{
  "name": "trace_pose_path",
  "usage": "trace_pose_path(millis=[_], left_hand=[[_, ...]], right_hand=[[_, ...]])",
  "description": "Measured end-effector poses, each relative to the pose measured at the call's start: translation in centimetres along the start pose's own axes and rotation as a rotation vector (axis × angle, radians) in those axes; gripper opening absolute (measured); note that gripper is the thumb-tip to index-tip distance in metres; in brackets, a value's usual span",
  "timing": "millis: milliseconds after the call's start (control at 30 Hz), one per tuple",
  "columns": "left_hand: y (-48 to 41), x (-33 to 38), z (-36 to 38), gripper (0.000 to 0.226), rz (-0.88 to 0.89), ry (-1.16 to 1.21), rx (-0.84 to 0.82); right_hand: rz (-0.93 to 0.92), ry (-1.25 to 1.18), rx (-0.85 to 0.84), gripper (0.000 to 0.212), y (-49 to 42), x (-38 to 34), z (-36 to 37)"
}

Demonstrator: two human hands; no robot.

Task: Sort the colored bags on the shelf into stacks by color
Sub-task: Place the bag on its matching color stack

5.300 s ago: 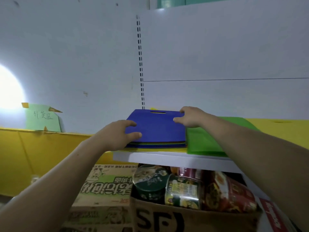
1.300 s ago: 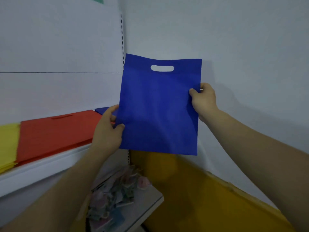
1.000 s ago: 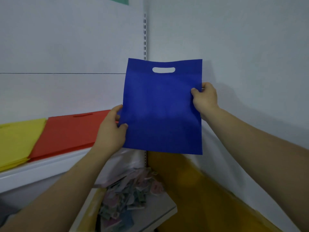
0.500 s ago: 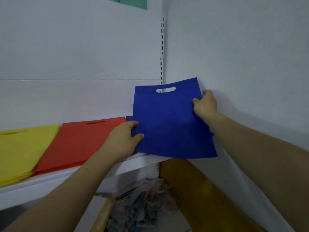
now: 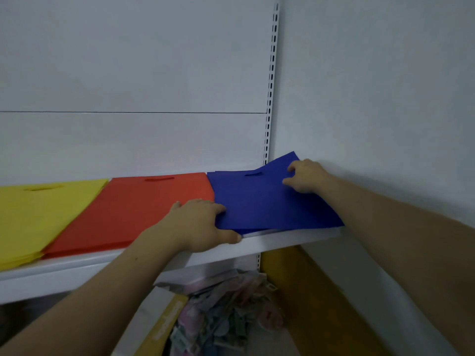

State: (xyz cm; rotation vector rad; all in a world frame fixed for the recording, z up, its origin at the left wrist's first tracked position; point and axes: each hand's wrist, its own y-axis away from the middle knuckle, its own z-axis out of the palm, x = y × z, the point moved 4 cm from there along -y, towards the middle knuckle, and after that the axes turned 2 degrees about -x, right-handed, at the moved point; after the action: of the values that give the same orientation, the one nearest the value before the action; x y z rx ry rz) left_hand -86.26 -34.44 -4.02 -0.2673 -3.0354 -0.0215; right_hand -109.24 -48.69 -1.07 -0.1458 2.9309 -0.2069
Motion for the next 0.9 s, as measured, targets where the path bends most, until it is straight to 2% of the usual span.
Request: trace_pose_path(millis=[167, 233, 400, 567, 900], left_hand=[[0.0, 0.4, 0.3, 0.084, -0.006, -0.039, -0.002], [0.1, 0.7, 0.3, 0.083, 0.0, -0.042, 0.027], [0.6, 1.3, 0.6, 0.088, 0.005, -0.061, 0.069], [0.5, 1.9, 0.5, 0.071, -0.001, -0.057, 0.103], [0.7, 2.0, 0.3, 0.081, -0.026, 0.013, 0.079]], right_hand=[[-0.035, 0.043, -0.28, 0.059, 0.3, -0.7, 1.5], [-0.048, 0.031, -0.317, 0.063, 0.2, -0.9, 1.8], [-0.095, 0.009, -0.332, 0.062, -0.5, -1.1, 2.8], [-0.073, 0.003, -0.312, 0.063, -1.1, -1.0, 3.3], [-0.106, -0.026, -0.268, 0.068, -0.9, -1.1, 3.0]])
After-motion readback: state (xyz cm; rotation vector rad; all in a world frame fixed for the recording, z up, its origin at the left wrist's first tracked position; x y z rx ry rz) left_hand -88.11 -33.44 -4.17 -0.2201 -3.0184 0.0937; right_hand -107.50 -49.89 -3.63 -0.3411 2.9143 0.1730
